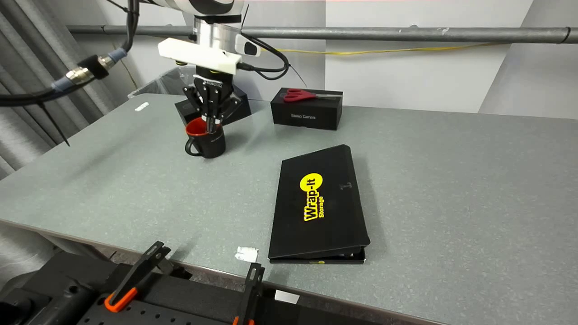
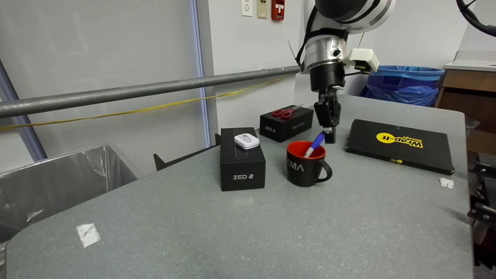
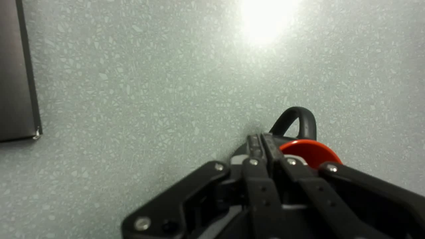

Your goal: Take the pen out of the mug and put it on the table

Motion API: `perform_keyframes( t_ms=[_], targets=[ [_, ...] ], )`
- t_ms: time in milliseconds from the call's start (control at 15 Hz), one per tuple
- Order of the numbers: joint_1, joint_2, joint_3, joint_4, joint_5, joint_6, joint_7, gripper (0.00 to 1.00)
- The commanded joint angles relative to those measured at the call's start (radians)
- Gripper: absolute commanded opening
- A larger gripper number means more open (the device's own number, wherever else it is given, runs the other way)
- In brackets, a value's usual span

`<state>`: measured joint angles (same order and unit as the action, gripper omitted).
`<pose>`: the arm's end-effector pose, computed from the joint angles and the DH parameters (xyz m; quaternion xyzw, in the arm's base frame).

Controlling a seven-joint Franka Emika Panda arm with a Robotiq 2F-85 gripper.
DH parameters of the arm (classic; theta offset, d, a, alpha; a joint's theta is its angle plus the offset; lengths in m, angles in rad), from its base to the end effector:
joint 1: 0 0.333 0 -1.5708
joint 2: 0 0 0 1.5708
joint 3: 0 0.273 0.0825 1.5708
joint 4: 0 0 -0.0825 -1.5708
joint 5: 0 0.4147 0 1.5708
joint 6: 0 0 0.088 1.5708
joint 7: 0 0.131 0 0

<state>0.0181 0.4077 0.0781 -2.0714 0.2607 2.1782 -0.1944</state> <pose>0.5470 0.0705 0.1258 -0.9813 -0.0525 0.1435 0.1173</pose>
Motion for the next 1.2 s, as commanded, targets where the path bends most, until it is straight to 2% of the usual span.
perform_keyframes(
  t_ms=[0,467,733,933,1133],
  targets=[
    [0.002,-0.082,0.007,-0.036,-0.028,-0.017,0.016,0.00],
    [-0.013,-0.438,-0.003,-0.240,-0.012,-0.001,-0.081,0.00],
    [-0.025,-0.587,-0.064,-0.301,-0.059,-0.055,-0.046,0.00],
    [-0.053,-0.539,-0.117,-0.260,-0.128,-0.129,-0.026,0.00],
    [-0.070,-0.375,-0.141,-0.195,-0.167,-0.134,0.032,0.00]
  ],
)
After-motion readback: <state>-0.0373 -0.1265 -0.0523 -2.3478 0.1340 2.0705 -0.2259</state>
